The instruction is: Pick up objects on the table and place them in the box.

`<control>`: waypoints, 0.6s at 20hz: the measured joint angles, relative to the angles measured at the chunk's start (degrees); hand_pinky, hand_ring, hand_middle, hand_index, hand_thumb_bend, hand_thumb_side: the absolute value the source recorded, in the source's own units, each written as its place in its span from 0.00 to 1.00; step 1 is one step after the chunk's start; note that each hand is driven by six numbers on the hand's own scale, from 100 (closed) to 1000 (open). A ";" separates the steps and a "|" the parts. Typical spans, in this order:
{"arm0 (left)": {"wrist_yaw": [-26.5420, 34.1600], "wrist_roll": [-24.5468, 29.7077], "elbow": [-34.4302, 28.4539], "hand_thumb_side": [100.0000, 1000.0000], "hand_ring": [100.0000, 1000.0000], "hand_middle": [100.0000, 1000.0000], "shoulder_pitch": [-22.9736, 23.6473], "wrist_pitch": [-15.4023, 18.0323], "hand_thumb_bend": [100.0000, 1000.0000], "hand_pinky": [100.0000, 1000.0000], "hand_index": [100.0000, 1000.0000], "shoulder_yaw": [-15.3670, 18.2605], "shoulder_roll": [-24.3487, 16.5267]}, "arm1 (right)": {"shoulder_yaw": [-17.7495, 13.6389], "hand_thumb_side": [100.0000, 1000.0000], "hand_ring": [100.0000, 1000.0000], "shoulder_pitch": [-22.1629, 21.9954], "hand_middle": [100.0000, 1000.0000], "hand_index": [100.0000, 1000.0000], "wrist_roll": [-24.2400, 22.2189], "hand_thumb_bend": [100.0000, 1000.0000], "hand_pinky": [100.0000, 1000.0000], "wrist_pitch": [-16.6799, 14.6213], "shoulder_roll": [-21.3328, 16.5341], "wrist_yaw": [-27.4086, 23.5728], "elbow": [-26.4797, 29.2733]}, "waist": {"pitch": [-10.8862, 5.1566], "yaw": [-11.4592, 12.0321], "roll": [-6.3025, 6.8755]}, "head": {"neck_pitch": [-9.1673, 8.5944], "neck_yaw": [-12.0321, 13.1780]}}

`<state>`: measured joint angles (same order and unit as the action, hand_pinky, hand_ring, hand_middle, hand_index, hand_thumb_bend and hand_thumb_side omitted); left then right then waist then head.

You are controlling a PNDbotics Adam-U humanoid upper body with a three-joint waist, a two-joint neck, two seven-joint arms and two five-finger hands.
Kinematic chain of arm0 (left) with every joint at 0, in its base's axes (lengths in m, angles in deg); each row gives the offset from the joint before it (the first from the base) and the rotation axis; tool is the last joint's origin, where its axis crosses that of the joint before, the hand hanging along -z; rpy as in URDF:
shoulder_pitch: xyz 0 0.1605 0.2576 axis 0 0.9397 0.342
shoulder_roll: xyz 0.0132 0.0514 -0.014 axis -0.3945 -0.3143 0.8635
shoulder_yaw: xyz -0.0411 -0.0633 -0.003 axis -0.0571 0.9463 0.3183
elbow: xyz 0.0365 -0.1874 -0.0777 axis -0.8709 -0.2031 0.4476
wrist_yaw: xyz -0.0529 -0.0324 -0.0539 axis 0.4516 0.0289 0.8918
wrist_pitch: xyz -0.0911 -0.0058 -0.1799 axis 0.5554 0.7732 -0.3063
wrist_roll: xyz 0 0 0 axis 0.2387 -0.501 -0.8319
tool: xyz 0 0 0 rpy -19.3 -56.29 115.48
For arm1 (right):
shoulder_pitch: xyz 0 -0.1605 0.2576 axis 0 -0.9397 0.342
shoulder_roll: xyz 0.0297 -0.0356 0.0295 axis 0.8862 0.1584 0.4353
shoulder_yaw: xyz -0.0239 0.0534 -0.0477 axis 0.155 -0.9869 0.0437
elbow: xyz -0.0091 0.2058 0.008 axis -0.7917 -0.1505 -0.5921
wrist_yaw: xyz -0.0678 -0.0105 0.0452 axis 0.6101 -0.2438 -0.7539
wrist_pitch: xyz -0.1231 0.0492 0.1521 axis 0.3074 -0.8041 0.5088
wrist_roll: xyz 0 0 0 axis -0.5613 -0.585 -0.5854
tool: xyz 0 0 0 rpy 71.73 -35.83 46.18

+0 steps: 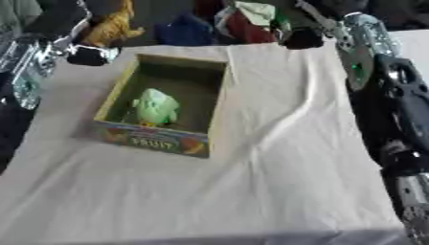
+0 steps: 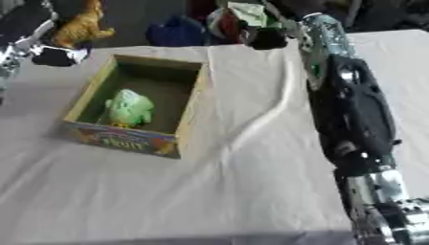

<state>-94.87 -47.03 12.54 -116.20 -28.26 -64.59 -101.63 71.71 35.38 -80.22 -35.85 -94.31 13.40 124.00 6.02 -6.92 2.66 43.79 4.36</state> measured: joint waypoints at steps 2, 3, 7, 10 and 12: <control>-0.47 0.65 0.12 0.36 0.29 0.23 0.00 0.64 0.07 0.46 0.33 -0.85 1.73 | 0.00 0.48 0.75 0.00 0.82 0.89 -0.02 0.00 0.71 -0.02 0.17 -0.21 0.01 | 0.00 -0.48 0.00 | 0.00 0.09; -0.88 0.83 0.42 0.37 0.30 0.23 0.00 0.81 0.09 0.47 0.33 -1.15 2.59 | 0.00 0.48 0.75 0.00 0.82 0.89 -0.04 0.00 0.71 -0.04 0.39 -0.31 0.01 | 0.00 -0.76 -0.01 | 0.00 0.18; -3.85 0.25 2.87 0.37 0.33 0.28 0.01 0.71 0.16 0.49 0.38 -1.50 6.06 | 0.02 0.49 0.75 -0.01 0.82 0.88 -0.24 0.00 0.71 -0.25 1.19 -0.78 0.05 | 0.05 -1.78 -0.12 | 0.00 0.76; -6.79 -1.00 4.65 0.37 0.37 0.32 0.14 0.89 0.19 0.52 0.42 -1.55 7.97 | 0.02 0.50 0.75 -0.01 0.82 0.88 -0.33 0.00 0.71 -0.34 1.72 -0.96 0.10 | 0.29 -2.28 -0.12 | 0.00 1.14; -8.15 -1.52 5.54 0.39 0.46 0.43 0.60 1.19 0.32 0.57 0.54 -1.61 8.63 | 0.03 0.50 0.75 -0.01 0.82 0.88 -0.45 0.00 0.71 -0.45 2.00 -1.11 0.20 | 0.39 -2.35 -0.13 | 0.00 1.31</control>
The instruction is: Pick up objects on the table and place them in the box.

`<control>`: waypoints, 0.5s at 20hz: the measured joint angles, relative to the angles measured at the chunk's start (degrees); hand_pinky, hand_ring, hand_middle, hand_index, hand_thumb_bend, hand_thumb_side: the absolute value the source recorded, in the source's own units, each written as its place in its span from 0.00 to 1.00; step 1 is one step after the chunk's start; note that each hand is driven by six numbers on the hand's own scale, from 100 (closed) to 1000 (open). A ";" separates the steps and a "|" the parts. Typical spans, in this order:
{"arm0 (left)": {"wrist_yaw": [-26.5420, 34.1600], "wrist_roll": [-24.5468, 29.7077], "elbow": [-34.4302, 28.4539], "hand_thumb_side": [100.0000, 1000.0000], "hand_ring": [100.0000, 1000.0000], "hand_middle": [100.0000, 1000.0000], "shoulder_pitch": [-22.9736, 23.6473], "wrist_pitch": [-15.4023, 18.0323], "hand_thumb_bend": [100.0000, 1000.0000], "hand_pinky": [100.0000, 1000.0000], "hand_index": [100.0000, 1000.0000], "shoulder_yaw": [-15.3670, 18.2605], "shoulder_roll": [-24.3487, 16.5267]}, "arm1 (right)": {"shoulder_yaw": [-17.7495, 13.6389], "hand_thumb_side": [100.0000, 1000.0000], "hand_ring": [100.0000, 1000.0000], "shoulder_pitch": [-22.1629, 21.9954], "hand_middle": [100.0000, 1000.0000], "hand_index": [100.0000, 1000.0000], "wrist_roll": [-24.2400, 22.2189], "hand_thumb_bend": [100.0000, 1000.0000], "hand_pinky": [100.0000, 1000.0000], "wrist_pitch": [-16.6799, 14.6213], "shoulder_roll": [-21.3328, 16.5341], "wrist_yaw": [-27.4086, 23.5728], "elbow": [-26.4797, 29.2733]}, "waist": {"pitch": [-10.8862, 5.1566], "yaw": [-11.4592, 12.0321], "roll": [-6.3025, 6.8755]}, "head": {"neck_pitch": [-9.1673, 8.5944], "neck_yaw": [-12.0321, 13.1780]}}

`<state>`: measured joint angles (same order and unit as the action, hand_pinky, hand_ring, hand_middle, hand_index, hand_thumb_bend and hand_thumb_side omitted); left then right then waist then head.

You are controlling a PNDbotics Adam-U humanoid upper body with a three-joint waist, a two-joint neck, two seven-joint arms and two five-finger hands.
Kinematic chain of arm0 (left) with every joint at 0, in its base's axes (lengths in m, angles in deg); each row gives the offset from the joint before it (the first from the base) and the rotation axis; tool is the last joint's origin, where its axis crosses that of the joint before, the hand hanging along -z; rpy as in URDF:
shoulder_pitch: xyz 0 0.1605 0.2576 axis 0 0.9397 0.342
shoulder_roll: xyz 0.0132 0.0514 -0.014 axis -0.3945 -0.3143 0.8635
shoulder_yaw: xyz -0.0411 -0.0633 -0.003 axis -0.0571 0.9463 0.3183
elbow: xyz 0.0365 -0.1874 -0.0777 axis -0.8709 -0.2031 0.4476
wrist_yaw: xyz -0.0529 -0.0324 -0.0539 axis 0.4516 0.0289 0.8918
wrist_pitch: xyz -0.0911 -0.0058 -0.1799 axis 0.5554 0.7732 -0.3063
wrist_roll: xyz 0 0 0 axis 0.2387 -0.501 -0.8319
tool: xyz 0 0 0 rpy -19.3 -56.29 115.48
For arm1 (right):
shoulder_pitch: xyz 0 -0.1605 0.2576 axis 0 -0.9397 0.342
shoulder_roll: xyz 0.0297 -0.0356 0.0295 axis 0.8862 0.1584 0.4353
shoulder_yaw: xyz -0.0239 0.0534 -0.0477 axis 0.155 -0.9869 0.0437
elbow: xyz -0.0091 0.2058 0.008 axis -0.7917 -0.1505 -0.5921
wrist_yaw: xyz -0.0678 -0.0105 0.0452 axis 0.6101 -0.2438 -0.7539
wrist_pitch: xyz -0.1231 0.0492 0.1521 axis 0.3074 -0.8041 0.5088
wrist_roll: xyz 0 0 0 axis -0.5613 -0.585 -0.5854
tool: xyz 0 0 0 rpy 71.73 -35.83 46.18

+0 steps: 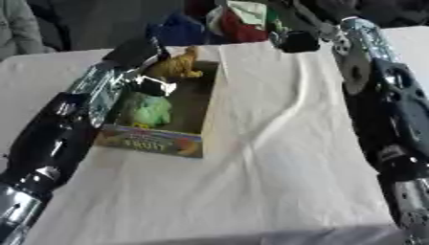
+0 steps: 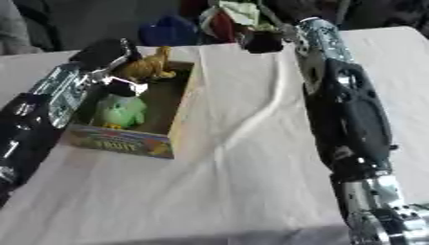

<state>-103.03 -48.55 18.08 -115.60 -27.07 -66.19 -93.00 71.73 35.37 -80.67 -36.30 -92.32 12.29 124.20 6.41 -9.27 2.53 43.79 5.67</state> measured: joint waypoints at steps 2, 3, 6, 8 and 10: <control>-0.69 0.32 0.55 0.41 0.54 0.51 0.43 0.59 0.43 0.61 0.62 -0.28 0.09 | 0.00 0.50 0.75 0.00 0.82 0.88 -0.07 0.00 0.71 -0.04 0.00 -0.11 0.21 | 0.00 -0.01 0.00 | 0.00 0.03; -0.78 0.74 0.67 0.42 0.57 0.55 0.69 0.99 0.46 0.63 0.66 -0.34 0.08 | 0.00 0.50 0.75 -0.01 0.82 0.88 -0.08 0.00 0.71 -0.04 0.00 -0.15 0.25 | 0.02 0.01 0.00 | 0.00 0.04; -0.27 2.76 0.39 0.48 0.65 0.63 1.41 1.81 0.64 0.67 0.72 -0.58 -0.36 | -0.01 0.50 0.75 -0.05 0.82 0.88 -0.18 0.00 0.71 0.02 0.00 -0.19 0.47 | 0.03 0.19 0.03 | -0.01 0.02; 0.65 4.03 -0.81 0.62 0.70 0.68 1.66 1.82 0.97 0.71 0.78 -0.60 -1.48 | -0.02 0.51 0.75 -0.24 0.82 0.88 -0.24 0.00 0.71 0.07 0.00 -0.20 0.54 | 0.03 0.37 0.06 | -0.02 -0.05; 1.97 4.77 -3.20 0.69 0.71 0.69 2.06 1.31 1.00 0.71 0.79 -0.48 -3.28 | -0.02 0.51 0.75 -0.49 0.82 0.88 -0.34 0.00 0.71 0.15 -0.01 -0.20 0.54 | 0.03 0.67 0.13 | -0.02 -0.22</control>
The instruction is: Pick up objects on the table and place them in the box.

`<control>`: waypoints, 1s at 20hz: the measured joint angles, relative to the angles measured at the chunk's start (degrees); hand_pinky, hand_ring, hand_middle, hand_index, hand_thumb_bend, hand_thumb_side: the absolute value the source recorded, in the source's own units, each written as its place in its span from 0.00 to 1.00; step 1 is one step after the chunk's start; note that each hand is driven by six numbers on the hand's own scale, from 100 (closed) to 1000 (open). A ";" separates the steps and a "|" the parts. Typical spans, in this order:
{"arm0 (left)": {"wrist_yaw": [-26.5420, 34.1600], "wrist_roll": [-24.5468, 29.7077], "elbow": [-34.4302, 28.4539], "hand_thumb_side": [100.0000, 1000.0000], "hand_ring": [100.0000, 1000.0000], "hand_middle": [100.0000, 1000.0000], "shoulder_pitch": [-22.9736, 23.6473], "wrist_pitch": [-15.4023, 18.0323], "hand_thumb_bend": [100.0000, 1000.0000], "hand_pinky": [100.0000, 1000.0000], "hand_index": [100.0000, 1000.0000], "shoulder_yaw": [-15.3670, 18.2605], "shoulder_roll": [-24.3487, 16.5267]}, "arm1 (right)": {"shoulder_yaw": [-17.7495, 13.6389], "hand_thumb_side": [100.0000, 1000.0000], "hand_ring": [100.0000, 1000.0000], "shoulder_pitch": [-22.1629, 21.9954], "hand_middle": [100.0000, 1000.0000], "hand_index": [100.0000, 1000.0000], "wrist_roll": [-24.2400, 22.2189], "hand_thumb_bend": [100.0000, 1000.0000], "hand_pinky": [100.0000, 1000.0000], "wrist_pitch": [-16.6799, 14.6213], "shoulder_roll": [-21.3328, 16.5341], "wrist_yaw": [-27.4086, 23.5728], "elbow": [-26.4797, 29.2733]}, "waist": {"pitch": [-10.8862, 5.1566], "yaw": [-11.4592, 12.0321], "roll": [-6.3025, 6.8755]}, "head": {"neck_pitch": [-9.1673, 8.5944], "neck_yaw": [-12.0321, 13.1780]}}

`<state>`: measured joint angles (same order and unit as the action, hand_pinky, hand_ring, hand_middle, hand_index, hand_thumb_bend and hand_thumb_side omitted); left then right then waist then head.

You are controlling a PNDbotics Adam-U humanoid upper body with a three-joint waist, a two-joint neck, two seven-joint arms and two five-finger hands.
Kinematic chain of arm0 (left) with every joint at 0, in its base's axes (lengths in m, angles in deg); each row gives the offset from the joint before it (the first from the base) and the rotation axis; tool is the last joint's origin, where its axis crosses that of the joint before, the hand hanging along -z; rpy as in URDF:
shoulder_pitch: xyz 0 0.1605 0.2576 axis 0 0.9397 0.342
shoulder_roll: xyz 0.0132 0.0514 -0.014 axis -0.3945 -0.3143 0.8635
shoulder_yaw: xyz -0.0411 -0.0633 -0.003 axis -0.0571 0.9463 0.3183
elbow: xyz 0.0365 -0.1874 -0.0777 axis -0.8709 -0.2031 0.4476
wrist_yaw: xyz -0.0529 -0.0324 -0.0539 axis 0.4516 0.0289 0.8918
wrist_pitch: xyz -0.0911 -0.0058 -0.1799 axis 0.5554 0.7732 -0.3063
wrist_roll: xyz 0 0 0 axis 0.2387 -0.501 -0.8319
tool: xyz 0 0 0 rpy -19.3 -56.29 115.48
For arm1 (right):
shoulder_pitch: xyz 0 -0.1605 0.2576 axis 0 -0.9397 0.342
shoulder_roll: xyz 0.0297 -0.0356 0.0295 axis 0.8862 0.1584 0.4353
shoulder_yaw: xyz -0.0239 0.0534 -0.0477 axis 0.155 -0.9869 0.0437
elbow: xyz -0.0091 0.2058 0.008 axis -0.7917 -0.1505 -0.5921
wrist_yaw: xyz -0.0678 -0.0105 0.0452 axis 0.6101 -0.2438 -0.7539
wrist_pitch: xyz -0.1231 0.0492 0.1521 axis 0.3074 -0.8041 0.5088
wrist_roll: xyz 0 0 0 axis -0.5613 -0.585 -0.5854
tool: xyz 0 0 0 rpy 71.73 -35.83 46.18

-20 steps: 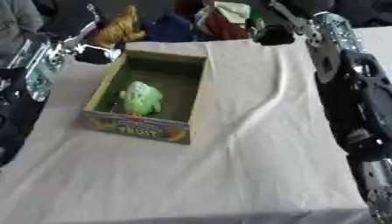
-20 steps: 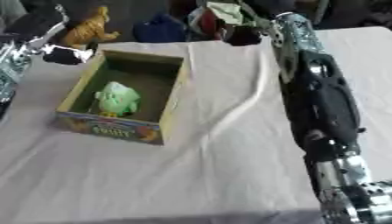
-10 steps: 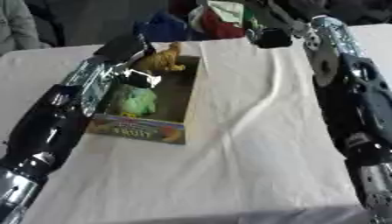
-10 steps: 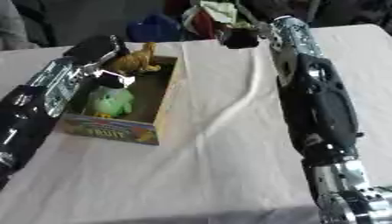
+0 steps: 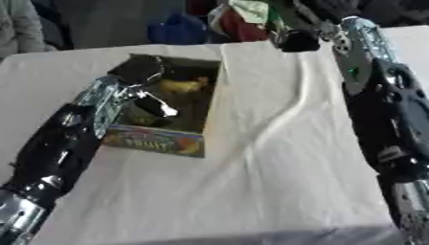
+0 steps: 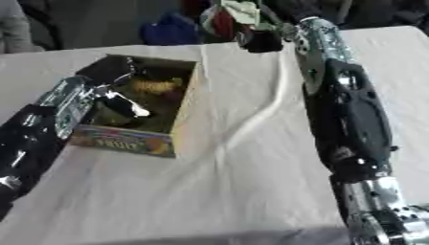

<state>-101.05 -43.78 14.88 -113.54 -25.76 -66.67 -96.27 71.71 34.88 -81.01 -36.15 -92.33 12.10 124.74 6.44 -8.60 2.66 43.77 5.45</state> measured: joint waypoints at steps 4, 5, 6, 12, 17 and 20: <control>4.20 0.70 -7.64 0.84 0.71 0.70 1.44 -1.78 1.00 0.73 0.80 0.81 -4.83 | -0.04 0.51 0.75 -0.01 0.82 0.88 -0.13 0.00 0.71 0.12 -0.09 0.00 0.00 | 0.00 0.58 0.07 | 0.00 -0.38; 5.73 0.74 -10.03 0.85 0.71 0.70 2.12 -2.35 1.00 0.73 0.80 1.12 -6.35 | -0.13 0.51 0.75 -0.01 0.82 0.88 -0.17 0.00 0.71 0.16 -0.12 0.00 0.00 | 0.00 0.80 0.08 | 0.00 -0.51; 7.35 0.68 -12.58 0.85 0.71 0.70 3.00 -3.01 1.00 0.73 0.80 1.51 -7.97 | -0.21 0.51 0.75 -0.01 0.82 0.88 -0.21 0.00 0.71 0.20 -0.15 0.00 0.00 | 0.00 1.00 0.08 | 0.00 -0.64; 20.54 -1.86 -27.33 0.83 0.66 0.66 11.44 -8.30 1.00 0.73 0.78 5.07 -15.31 | -0.39 0.50 0.75 -0.01 0.82 0.88 -0.18 0.00 0.71 0.28 -0.64 -0.08 0.03 | 0.01 2.23 -0.13 | 0.00 -1.16; 31.07 -7.43 -36.79 0.79 0.63 0.63 21.15 -12.47 1.00 0.73 0.77 8.98 -16.15 | -0.69 0.49 0.74 -0.05 0.81 0.88 0.17 0.00 0.70 0.34 -1.10 -0.89 0.53 | 0.37 3.00 -0.32 | -0.01 -1.33; 34.75 -10.90 -40.59 0.77 0.63 0.63 26.02 -13.40 1.00 0.73 0.77 10.88 -16.01 | -0.69 0.49 0.74 -0.64 0.81 0.88 0.36 0.00 0.70 0.26 -1.48 -1.66 1.29 | 0.43 3.28 -0.32 | -0.01 -1.60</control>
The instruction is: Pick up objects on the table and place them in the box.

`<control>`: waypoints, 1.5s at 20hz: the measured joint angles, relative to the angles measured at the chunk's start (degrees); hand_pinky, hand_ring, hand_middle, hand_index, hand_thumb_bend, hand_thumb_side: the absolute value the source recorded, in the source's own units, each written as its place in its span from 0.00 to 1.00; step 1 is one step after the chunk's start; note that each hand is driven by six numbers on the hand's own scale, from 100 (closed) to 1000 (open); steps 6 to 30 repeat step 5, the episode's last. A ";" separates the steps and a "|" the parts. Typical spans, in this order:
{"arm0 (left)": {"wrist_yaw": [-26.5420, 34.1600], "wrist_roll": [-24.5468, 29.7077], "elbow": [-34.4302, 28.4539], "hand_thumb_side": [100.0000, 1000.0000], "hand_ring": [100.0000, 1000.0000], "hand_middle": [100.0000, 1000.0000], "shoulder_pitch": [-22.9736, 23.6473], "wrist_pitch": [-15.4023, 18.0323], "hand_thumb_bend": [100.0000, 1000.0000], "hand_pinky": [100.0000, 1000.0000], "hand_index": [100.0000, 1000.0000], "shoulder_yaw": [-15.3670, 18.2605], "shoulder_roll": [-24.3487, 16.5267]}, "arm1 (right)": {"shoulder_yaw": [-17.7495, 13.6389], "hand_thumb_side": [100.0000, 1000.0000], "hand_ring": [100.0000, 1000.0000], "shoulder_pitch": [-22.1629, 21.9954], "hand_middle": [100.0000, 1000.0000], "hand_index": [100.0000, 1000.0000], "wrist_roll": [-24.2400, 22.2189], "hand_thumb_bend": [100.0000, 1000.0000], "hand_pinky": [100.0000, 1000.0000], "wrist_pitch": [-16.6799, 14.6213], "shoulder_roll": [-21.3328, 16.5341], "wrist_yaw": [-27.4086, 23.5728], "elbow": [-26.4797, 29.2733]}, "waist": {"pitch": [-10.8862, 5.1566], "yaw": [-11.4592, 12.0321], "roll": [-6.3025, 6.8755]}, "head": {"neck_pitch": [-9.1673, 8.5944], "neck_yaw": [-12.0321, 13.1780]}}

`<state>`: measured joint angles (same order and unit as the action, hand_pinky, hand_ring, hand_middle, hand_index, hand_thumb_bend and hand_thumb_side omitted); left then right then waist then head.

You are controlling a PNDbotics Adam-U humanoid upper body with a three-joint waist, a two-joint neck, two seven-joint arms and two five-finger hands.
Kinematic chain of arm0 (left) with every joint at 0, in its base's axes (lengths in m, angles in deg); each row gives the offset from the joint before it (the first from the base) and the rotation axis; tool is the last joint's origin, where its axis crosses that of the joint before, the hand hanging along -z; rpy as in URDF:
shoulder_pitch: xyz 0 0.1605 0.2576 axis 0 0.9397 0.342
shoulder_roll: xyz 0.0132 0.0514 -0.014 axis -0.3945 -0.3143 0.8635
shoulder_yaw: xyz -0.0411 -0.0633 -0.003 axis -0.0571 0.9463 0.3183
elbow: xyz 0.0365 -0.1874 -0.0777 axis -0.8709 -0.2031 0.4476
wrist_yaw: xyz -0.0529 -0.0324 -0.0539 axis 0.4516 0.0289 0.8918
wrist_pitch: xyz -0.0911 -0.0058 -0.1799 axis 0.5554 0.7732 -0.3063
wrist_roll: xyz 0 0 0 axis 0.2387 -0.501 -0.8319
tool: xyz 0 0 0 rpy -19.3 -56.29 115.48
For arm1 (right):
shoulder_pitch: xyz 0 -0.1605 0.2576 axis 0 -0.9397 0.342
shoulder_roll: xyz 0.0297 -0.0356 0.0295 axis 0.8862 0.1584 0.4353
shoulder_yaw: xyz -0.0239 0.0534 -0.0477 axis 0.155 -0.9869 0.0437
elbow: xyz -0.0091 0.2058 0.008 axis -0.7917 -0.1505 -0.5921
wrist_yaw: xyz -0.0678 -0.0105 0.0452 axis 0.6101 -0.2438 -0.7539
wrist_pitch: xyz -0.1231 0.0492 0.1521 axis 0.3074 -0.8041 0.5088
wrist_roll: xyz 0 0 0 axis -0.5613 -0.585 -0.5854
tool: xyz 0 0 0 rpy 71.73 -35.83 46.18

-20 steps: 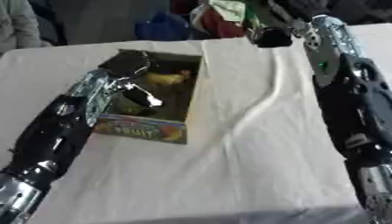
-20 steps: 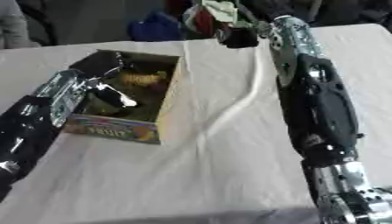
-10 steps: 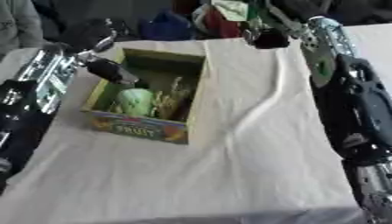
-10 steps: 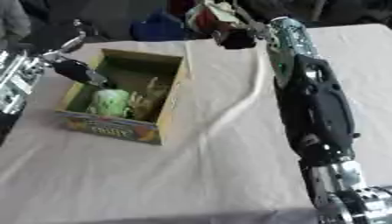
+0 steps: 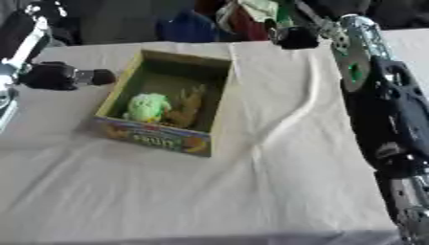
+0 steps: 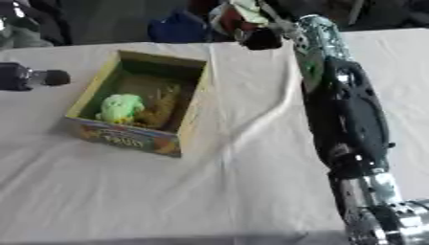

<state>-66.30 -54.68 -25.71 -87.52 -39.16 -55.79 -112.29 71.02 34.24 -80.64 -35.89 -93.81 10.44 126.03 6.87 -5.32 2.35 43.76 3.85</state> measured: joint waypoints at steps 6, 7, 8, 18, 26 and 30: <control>2.18 -3.73 -3.54 0.76 0.62 0.63 4.96 -0.32 1.00 0.74 0.77 2.14 1.60 | 0.00 0.50 0.73 -1.09 0.81 0.88 0.14 0.00 0.70 -0.13 -0.55 -1.55 1.19 | 0.04 0.26 0.05 | 0.00 -0.06; 2.18 -3.73 -3.54 0.76 0.62 0.63 4.96 -0.32 1.00 0.74 0.77 2.14 1.60 | 0.00 0.50 0.73 -1.09 0.81 0.88 0.14 0.00 0.70 -0.13 -0.55 -1.55 1.19 | 0.04 0.26 0.05 | 0.00 -0.06; 2.18 -3.73 -3.54 0.76 0.62 0.63 4.96 -0.32 1.00 0.74 0.77 2.14 1.60 | 0.00 0.50 0.73 -1.09 0.81 0.88 0.14 0.00 0.70 -0.13 -0.55 -1.55 1.19 | 0.04 0.26 0.05 | 0.00 -0.06; 2.18 -3.73 -3.54 0.76 0.62 0.63 4.96 -0.32 1.00 0.74 0.77 2.14 1.60 | 0.00 0.50 0.73 -1.09 0.81 0.88 0.14 0.00 0.70 -0.13 -0.55 -1.55 1.19 | 0.04 0.26 0.05 | 0.00 -0.06; 2.18 -3.73 -3.54 0.76 0.62 0.63 4.96 -0.32 1.00 0.74 0.77 2.14 1.60 | 0.00 0.50 0.73 -1.09 0.81 0.88 0.14 0.00 0.70 -0.13 -0.55 -1.55 1.19 | 0.04 0.26 0.05 | 0.00 -0.06; 2.18 -3.73 -3.54 0.76 0.62 0.63 4.96 -0.32 1.00 0.74 0.77 2.14 1.60 | 0.00 0.50 0.73 -1.09 0.81 0.88 0.14 0.00 0.70 -0.13 -0.55 -1.55 1.19 | 0.04 0.26 0.05 | 0.00 -0.06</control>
